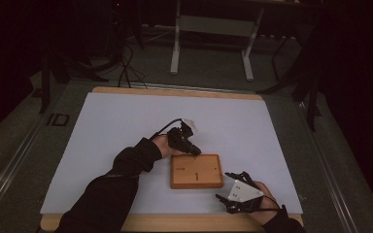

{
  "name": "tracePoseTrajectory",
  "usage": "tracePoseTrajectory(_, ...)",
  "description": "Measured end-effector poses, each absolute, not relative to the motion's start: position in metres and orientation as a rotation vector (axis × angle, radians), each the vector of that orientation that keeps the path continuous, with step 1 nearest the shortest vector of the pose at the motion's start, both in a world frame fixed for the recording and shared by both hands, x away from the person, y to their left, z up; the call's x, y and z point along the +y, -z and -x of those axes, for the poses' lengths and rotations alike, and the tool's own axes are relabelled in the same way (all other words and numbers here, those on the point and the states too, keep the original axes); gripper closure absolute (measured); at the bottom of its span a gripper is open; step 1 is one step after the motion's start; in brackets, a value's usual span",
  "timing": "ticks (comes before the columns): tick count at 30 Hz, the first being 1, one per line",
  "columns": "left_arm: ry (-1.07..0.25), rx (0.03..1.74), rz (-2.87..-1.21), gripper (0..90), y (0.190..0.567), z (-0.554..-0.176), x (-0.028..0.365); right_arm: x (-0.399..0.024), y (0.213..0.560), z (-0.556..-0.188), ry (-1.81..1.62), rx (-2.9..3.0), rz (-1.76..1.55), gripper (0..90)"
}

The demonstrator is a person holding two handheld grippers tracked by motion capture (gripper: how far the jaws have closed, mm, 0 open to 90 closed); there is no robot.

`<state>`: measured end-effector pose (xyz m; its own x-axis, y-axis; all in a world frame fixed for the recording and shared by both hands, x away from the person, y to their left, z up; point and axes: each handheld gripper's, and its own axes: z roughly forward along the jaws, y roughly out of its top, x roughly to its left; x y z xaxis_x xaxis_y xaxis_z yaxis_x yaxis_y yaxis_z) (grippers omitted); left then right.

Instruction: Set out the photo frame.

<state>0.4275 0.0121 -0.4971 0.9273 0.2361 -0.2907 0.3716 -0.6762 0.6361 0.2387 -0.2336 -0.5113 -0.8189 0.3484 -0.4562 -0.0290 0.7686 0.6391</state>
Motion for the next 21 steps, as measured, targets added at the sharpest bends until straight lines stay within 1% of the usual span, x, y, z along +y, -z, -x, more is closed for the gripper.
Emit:
tracePoseTrajectory(4,0.262,0.436,-2.330,84.5,0.498,-0.430,0.013,-0.226,0.519,-0.230,-0.730,2.316,-0.117,30.2)
tracePoseTrajectory(9,0.288,0.439,-2.329,84.4,0.499,-0.434,0.013,-0.217,0.528,-0.225,-0.549,2.233,0.024,34.6)
tracePoseTrajectory(11,0.288,0.439,-2.329,84.5,0.499,-0.434,0.013,-0.216,0.530,-0.224,-0.527,2.215,0.054,34.6)
tracePoseTrajectory(12,0.299,0.440,-2.321,84.5,0.500,-0.436,0.014,-0.214,0.534,-0.224,-0.482,2.178,0.090,38.4)
tracePoseTrajectory(13,0.299,0.440,-2.321,84.5,0.500,-0.436,0.014,-0.214,0.534,-0.224,-0.482,2.178,0.090,38.4)
tracePoseTrajectory(16,0.310,0.441,-2.319,84.5,0.500,-0.438,0.014,-0.212,0.543,-0.222,-0.409,2.086,0.176,44.9)
tracePoseTrajectory(21,0.308,0.436,-2.324,84.4,0.500,-0.438,0.014,-0.209,0.557,-0.219,-0.314,1.974,0.312,52.4)
